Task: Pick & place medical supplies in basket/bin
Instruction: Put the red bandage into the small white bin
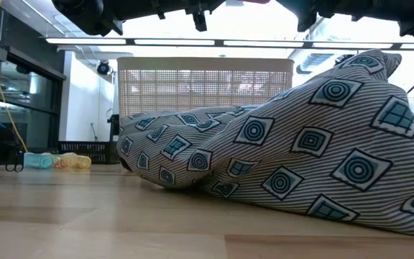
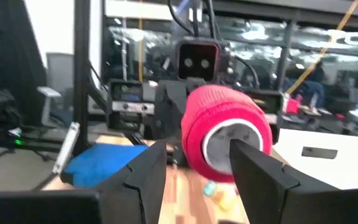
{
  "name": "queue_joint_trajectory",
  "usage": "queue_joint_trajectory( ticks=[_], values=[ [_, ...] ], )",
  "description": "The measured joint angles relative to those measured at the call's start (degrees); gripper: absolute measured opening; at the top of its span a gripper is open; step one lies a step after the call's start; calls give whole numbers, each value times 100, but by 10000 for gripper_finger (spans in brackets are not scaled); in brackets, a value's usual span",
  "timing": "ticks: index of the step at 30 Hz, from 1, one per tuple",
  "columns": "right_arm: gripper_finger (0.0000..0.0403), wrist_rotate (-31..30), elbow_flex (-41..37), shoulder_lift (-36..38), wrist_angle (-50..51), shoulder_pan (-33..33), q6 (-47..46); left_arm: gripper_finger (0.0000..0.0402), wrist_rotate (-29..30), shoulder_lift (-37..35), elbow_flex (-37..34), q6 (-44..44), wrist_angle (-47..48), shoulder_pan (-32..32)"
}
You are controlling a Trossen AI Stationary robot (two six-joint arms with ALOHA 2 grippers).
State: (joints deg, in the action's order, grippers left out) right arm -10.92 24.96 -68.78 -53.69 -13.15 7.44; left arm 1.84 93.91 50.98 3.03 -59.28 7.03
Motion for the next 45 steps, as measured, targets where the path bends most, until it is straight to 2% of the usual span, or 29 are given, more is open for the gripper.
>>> queue_joint_trajectory(
  ticks=[7,21,39,45],
  values=[
    [167,4,328,-463,-103,13,205,16,4,-11,-11,-2,118,4],
    [165,-63,368,-233,416,-128,111,16,-6,-9,0,-35,268,72],
    [42,-60,368,-224,439,-148,177,16,-28,-7,0,-135,306,85],
    [27,-56,368,-224,438,-148,201,16,-26,-7,0,-133,306,83]
  ],
)
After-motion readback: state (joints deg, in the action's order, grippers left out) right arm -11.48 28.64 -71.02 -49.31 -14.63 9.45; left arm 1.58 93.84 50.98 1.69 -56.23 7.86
